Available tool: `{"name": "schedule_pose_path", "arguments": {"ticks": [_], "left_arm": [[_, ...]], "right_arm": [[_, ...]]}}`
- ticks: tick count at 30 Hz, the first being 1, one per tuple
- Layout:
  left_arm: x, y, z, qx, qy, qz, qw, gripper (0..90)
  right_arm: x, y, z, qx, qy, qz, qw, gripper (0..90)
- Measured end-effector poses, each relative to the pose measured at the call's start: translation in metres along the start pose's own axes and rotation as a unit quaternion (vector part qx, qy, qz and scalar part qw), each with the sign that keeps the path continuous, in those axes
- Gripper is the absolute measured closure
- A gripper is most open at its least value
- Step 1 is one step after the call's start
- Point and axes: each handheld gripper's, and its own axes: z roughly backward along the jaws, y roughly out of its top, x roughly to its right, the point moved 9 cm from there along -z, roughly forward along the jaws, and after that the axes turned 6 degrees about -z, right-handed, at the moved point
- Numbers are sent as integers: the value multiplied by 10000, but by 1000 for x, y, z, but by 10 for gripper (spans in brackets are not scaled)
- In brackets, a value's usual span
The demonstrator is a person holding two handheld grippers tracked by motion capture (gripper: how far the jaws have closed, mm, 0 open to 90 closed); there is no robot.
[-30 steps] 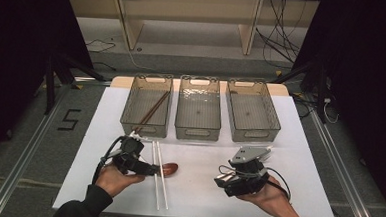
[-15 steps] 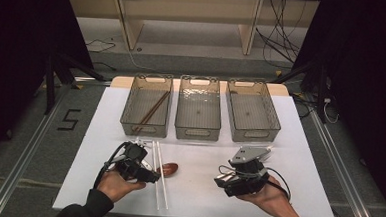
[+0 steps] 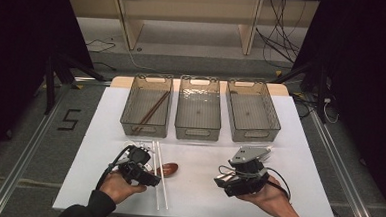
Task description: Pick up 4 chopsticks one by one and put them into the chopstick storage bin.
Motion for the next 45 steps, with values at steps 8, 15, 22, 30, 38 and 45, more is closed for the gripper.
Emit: {"name": "schedule_pose_path", "arguments": {"ticks": [8, 15, 22, 30, 38, 45], "left_arm": [[3, -2, -8, -136, -43, -135, 9998, 349], [7, -3, -13, -242, -25, -257, 9994, 369], [3, -5, -15, -324, 78, -305, 9990, 455], [1, -9, -15, -492, 38, -371, 9981, 562], [-5, -15, -14, -641, 8, -361, 9973, 650], [-9, -18, -13, -706, -58, -231, 9972, 703]], "right_arm": [[0, 0, 0, 0, 2, 11, 10000, 260], [0, 0, 0, -5, 4, 10, 10000, 261], [0, 0, 0, 5, 3, 10, 10000, 262], [0, 1, 1, 19, 8, 4, 10000, 262], [-1, 1, 1, 12, 16, 34, 10000, 263], [0, 1, 1, 9, 16, 22, 10000, 264]]}}
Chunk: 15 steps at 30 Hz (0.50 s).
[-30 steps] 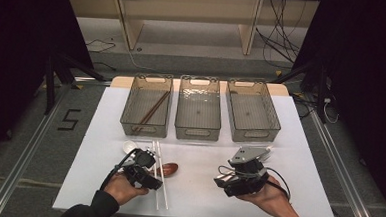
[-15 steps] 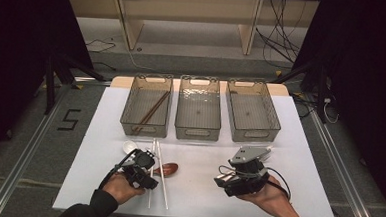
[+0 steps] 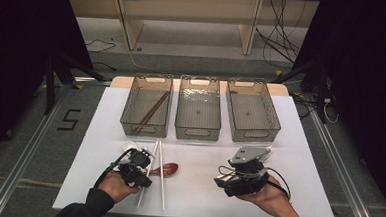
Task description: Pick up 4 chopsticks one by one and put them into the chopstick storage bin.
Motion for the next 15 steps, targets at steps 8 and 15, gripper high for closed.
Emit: {"name": "schedule_pose_path", "arguments": {"ticks": [8, 15], "left_arm": [[-7, -3, 1, -50, -107, 141, 9998, 736], [-11, -5, 1, -44, -103, 247, 9996, 769]], "right_arm": [[0, 0, 0, 2, 1, 35, 10000, 264], [-1, 0, -1, -2, -5, 10, 10000, 264]]}}
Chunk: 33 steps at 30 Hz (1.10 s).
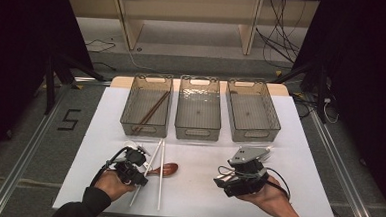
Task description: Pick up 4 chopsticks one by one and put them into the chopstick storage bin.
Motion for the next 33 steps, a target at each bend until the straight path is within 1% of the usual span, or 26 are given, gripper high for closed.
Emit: {"name": "schedule_pose_path", "arguments": {"ticks": [1, 6, 8, 10, 15, 17, 18, 19, 25, 26, 27, 28, 29, 31, 32, 33], "left_arm": [[-1, -1, 1, -34, -3, -28, 10000, 777], [-4, -2, 1, -35, -21, 67, 10000, 798], [-5, -3, 1, -63, -12, 49, 10000, 802], [-6, -3, 1, -28, -16, 95, 9999, 811], [-10, -4, 3, -38, -14, 134, 9999, 831], [-13, -4, 4, 0, -7, 192, 9998, 838], [-14, -4, 5, -25, -27, 172, 9998, 839], [-15, -4, 5, -4, -42, 222, 9997, 841], [-19, -5, 7, 4, -27, 161, 9999, 849], [-19, -4, 8, 59, -19, 199, 9998, 850], [-20, -4, 8, 66, 0, 195, 9998, 851], [-21, -3, 10, 93, 20, 185, 9998, 852], [-22, -3, 12, 108, 34, 135, 9998, 853], [-21, -1, 16, 218, 39, 129, 9997, 854], [-22, -1, 18, 237, 50, 88, 9997, 854], [-22, 0, 19, 285, 42, 100, 9995, 854]], "right_arm": [[0, 0, 0, -3, 2, 5, 10000, 264], [0, 0, 0, -7, 2, 4, 10000, 264], [0, 0, -1, -9, 2, 4, 10000, 265], [0, 0, -1, -11, 0, 14, 10000, 264], [0, 0, -1, -12, 0, 16, 10000, 265], [0, 0, -1, -13, 1, 16, 10000, 265], [0, 0, -1, -12, 1, 19, 10000, 265], [0, 0, -1, -12, 2, 21, 10000, 266], [-1, 0, -1, -20, 8, 22, 10000, 266], [-1, 0, -1, -23, 9, 28, 10000, 266], [-1, 0, -1, -23, 5, 29, 10000, 266], [-1, 0, -1, -26, 10, 28, 10000, 266], [-1, -1, -1, -25, 11, 26, 10000, 266], [-1, -1, -1, -23, 12, 29, 10000, 266], [-1, -1, -2, -24, 13, 29, 10000, 266], [-1, -1, -2, -22, 16, 21, 10000, 266]]}}
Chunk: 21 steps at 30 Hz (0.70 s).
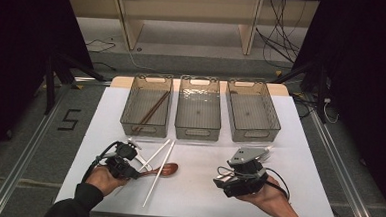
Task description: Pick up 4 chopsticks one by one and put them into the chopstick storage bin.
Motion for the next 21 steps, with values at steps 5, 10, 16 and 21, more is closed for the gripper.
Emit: {"name": "schedule_pose_path", "arguments": {"ticks": [5, 10, 16, 21], "left_arm": [[-1, 4, 8, 181, -42, -19, 9998, 854], [-1, 9, 19, 464, -136, -14, 9988, 854], [0, 17, 30, 673, -188, -96, 9975, 853], [-2, 24, 38, 803, -150, -118, 9966, 854]], "right_arm": [[0, 0, 0, 0, 2, 2, 10000, 266], [0, 0, 0, 13, 1, -8, 10000, 267], [0, 0, 0, 22, 6, -11, 10000, 266], [0, 1, 0, 31, 14, -24, 10000, 266]]}}
